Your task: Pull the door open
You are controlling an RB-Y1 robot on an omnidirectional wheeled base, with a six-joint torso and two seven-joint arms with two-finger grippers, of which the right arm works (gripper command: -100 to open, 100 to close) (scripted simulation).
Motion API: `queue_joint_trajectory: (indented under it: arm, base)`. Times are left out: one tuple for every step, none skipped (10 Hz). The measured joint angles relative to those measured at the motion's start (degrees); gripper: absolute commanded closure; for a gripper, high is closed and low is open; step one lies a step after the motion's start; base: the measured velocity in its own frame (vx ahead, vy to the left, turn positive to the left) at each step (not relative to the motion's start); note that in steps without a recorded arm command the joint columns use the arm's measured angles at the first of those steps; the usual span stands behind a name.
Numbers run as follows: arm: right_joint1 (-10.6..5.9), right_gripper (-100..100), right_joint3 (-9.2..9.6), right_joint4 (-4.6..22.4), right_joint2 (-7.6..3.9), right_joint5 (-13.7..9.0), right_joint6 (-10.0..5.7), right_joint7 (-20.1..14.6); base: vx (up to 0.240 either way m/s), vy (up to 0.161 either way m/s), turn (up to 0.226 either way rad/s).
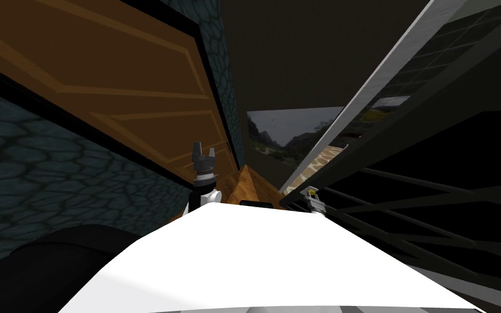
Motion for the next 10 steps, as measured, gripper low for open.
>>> queue_joint_trajectory:
  arm:
    - [0.78,100,0.86,-0.9,-0.15,0.5,-0.21,-0.3]
    - [0.91,100,1.64,-0.8,-0.39,1.0,-0.70,-0.8]
    - [1.44,100,2.25,-1.4,-0.75,1.4,-0.89,-1.2]
    - [1.59,100,2.48,-1.4,-0.67,1.5,-0.79,-1.2]
    - [1.76,100,3.11,-1.6,-0.99,1.9,-1.12,-1.5]
    - [1.96,100,3.88,-1.8,-1.32,2.5,-1.82,-1.9]
    - [2.70,100,4.76,-2.8,-1.80,3.1,-2.29,-2.2]
    - [3.49,100,5.63,-3.7,-2.16,3.7,-2.45,-2.4]
    - [3.60,100,6.61,-3.4,-2.45,4.4,-3.19,-2.9]
    - [3.92,100,7.44,-3.3,-2.74,5.0,-4.00,-3.5]
  base:
    - [-0.225,0.006,0.047]
    - [-0.217,0.015,0.037]
    - [-0.096,0.010,0.015]
    - [-0.166,-0.024,0.054]
    - [-0.269,-0.050,0.082]
    - [-0.271,-0.028,0.071]
    - [-0.245,-0.034,0.044]
    - [-0.274,-0.040,0.054]
    - [-0.257,-0.015,0.049]
    - [-0.109,0.004,0.011]
